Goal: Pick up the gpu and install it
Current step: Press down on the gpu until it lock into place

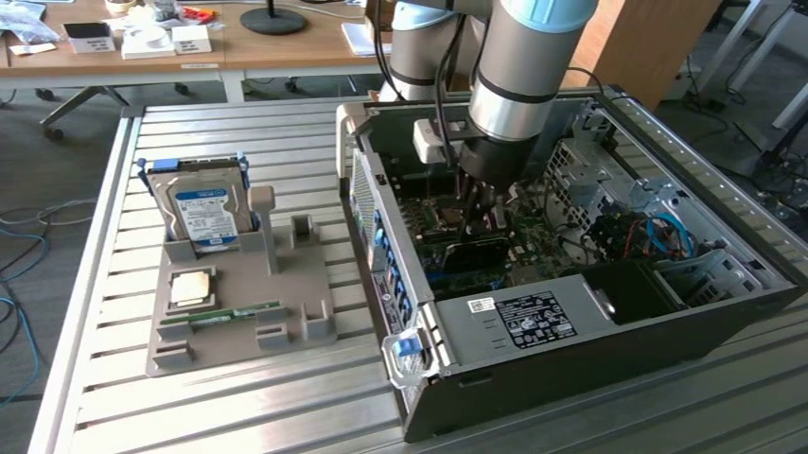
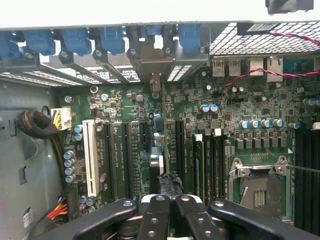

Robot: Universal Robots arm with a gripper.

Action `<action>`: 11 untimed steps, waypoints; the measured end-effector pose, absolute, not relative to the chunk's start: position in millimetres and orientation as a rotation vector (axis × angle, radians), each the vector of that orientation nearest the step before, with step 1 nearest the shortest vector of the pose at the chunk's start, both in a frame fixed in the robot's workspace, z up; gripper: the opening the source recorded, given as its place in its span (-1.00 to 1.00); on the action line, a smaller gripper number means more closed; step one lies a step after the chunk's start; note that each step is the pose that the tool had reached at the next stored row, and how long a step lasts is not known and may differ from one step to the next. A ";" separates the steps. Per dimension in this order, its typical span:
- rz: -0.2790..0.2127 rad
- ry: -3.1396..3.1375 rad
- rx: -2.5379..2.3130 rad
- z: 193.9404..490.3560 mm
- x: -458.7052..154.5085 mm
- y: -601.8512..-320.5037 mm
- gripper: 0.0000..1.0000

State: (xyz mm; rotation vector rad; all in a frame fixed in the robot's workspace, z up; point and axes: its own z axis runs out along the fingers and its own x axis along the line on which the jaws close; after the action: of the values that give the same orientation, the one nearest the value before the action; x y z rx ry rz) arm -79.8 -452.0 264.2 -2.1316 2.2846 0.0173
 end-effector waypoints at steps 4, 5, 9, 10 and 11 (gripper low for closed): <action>0.017 2.285 -2.132 262.9 -79.9 -452.1 -0.79; 0.017 2.285 -2.132 262.9 -79.9 -452.1 -0.79; 0.017 2.284 -2.131 262.1 -80.0 -452.0 -0.79; 0.017 2.285 -2.132 261.8 -80.1 -452.1 -0.79; 0.017 2.285 -2.132 261.7 -80.1 -452.1 -0.79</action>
State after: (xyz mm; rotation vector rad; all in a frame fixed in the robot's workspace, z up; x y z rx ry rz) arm -80.1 -452.1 261.7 -2.1318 2.2848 0.0171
